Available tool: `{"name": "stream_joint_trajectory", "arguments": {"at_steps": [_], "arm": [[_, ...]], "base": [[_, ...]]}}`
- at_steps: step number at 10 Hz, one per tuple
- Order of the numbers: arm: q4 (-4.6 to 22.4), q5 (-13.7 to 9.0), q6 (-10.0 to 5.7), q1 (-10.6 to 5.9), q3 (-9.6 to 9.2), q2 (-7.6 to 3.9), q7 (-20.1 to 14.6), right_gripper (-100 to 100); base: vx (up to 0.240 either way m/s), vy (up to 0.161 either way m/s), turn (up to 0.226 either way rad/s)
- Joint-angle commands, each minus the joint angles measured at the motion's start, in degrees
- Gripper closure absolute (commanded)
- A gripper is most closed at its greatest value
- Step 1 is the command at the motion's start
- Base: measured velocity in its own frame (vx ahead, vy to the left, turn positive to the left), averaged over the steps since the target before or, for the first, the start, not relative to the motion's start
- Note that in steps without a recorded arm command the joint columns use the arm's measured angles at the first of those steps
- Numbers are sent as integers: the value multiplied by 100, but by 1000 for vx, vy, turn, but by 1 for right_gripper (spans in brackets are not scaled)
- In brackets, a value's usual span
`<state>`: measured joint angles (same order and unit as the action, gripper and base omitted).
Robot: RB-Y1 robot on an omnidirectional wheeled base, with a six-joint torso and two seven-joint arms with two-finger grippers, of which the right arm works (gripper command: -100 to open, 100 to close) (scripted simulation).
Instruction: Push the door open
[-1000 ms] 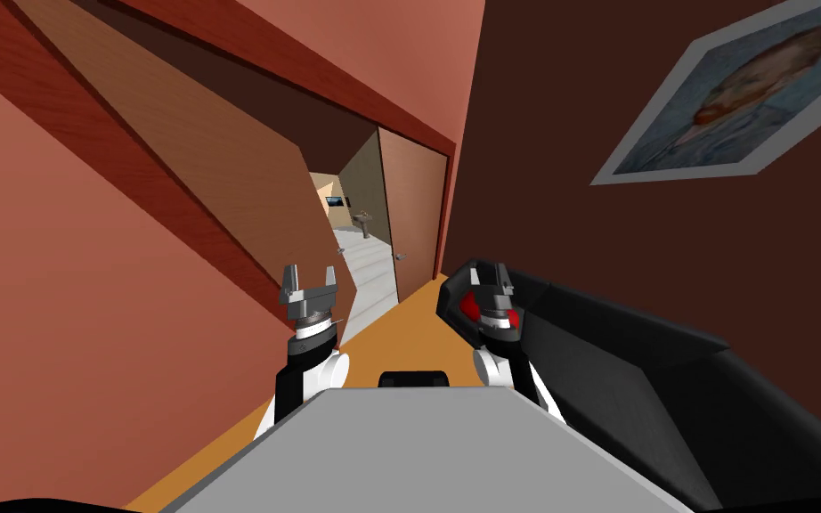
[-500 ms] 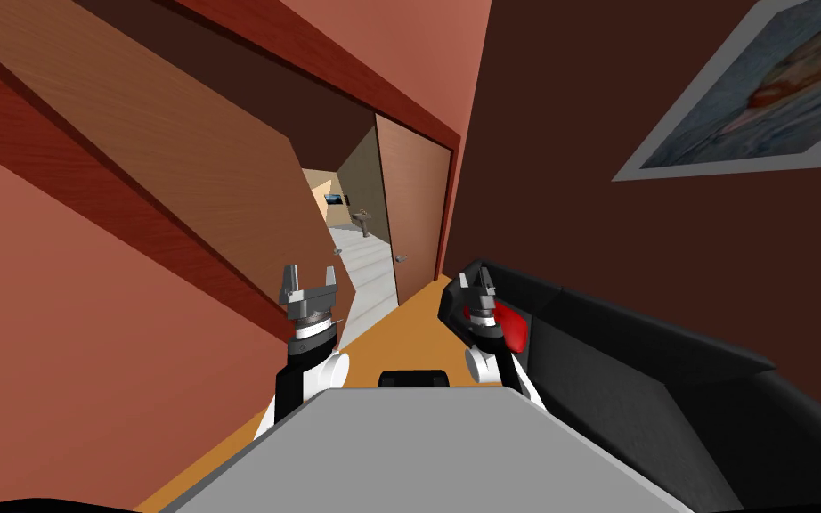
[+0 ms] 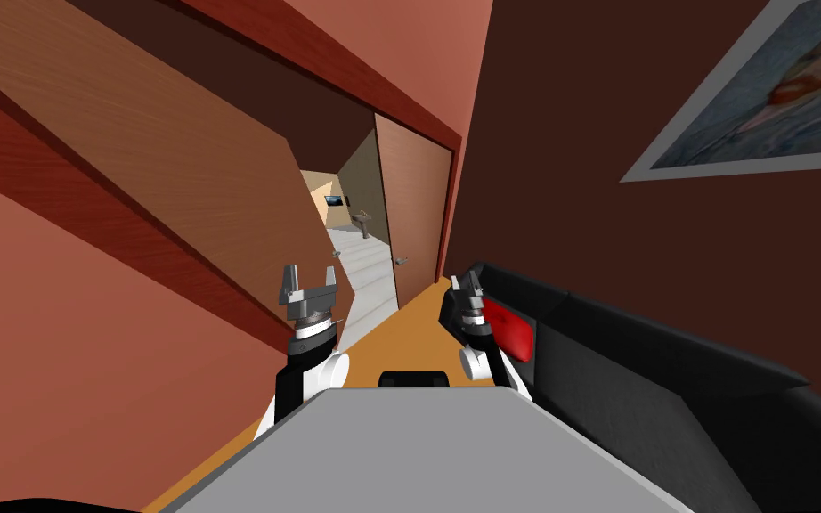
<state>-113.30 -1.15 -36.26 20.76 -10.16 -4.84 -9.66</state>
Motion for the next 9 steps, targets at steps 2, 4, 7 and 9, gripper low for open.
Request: {"name": "stream_joint_trajectory", "arguments": {"at_steps": [2, 4, 7, 9], "arm": [[330, 0, -48, -129, -149, -37, -8, -100], [611, -3, -90, -244, -266, -68, -17, -100], [1032, -7, -153, -418, -442, -115, -31, -100], [1330, -11, -197, -541, -566, -146, -41, -100]], "base": [[98, -10, 4], [100, 10, 2], [101, -6, 6], [98, 6, 3]]}}
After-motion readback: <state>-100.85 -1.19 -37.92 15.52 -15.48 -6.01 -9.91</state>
